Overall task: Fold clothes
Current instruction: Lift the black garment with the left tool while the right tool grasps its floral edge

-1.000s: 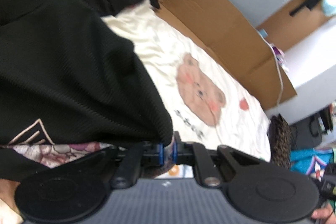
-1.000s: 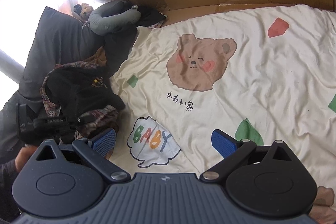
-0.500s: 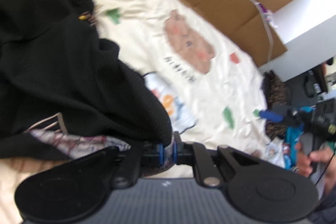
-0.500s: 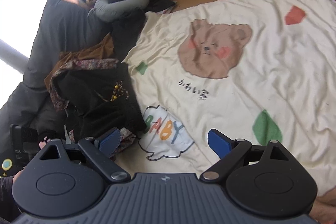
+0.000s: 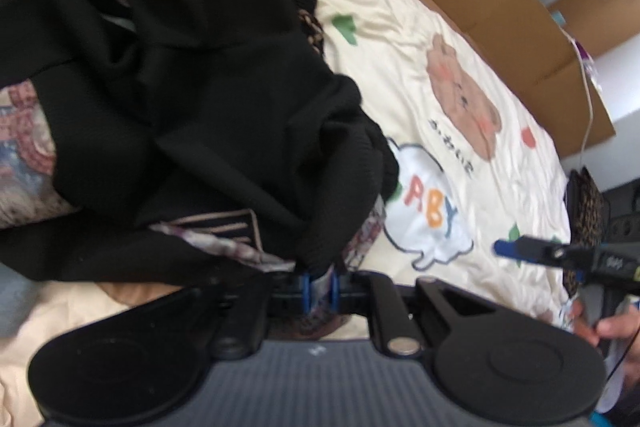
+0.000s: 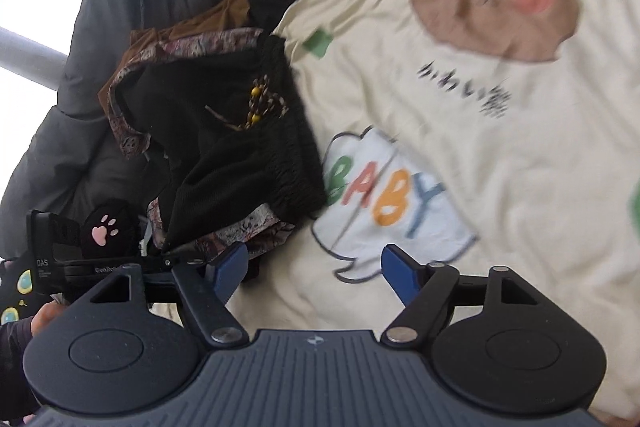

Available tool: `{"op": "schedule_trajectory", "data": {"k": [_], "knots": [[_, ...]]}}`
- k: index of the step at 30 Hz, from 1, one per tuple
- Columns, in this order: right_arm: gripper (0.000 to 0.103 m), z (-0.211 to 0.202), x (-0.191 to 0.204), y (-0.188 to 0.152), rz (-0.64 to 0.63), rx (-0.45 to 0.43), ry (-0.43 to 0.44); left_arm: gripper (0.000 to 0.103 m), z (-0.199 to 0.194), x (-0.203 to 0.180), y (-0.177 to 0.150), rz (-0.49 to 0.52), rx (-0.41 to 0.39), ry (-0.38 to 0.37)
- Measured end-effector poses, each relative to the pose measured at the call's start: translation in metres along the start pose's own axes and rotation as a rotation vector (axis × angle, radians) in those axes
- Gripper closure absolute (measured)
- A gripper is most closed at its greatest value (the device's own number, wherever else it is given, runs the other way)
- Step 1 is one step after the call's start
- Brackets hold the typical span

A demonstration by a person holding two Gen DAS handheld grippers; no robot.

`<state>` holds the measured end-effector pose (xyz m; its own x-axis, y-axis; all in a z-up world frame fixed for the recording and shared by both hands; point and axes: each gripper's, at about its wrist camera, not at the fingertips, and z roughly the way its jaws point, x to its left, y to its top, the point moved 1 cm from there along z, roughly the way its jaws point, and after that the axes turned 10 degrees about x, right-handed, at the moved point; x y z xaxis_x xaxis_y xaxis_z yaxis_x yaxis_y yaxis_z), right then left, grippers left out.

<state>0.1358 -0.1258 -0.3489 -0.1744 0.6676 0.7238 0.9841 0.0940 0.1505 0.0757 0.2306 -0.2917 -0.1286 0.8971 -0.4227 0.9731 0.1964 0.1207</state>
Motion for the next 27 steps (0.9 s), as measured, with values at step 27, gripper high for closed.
{"op": "schedule_trajectory", "data": {"k": [27], "knots": [[0.051, 0.133, 0.003, 0.051, 0.08, 0.071, 0.191, 0.093, 0.016, 0.036, 0.035, -0.128, -0.083, 0.016]]}}
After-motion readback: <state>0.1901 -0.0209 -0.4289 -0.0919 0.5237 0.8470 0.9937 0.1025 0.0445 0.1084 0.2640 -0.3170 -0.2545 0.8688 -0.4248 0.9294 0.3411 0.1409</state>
